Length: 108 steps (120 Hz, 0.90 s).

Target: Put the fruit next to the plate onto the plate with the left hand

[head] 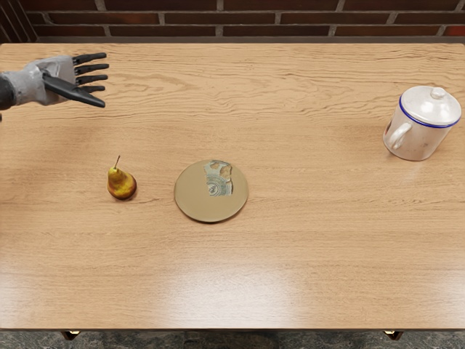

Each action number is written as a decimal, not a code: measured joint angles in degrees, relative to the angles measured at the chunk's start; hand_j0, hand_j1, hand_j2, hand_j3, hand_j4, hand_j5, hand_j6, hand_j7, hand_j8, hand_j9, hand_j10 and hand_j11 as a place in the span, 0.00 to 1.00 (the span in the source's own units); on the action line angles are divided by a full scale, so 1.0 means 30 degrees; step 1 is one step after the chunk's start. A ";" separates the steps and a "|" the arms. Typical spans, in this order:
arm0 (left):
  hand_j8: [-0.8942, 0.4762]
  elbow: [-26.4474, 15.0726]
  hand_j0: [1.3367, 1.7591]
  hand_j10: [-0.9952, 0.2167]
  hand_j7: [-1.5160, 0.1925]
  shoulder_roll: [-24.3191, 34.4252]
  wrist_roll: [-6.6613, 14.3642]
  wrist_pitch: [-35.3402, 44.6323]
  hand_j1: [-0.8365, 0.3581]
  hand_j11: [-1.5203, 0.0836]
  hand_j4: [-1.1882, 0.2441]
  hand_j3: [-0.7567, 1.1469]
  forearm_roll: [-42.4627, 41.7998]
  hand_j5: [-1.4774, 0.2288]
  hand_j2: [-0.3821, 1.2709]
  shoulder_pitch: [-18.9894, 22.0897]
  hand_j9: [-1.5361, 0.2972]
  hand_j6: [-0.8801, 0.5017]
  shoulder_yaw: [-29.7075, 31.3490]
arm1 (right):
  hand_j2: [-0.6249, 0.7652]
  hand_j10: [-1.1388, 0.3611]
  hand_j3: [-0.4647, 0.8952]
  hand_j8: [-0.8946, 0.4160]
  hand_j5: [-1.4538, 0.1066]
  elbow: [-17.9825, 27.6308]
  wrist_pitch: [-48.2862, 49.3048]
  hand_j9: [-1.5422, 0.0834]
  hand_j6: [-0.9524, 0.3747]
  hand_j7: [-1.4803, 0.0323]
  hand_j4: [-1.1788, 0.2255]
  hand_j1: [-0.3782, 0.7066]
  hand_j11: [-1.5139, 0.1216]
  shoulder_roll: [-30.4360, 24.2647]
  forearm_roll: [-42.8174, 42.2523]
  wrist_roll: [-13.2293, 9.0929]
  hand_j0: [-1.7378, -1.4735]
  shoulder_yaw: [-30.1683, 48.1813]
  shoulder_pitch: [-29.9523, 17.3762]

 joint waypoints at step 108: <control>0.64 -0.5395 0.76 0.80 0.87 0.2756 -1.1089 0.0009 0.97 0.93 0.81 0.40 0.8719 0.85 0.24 0.1655 0.82 0.62 -0.0251 | 0.45 0.76 0.34 0.68 0.93 -0.0036 -0.0056 0.95 0.72 0.98 0.84 0.03 0.93 0.0000 0.0000 0.0037 0.30 -0.0009 -0.0010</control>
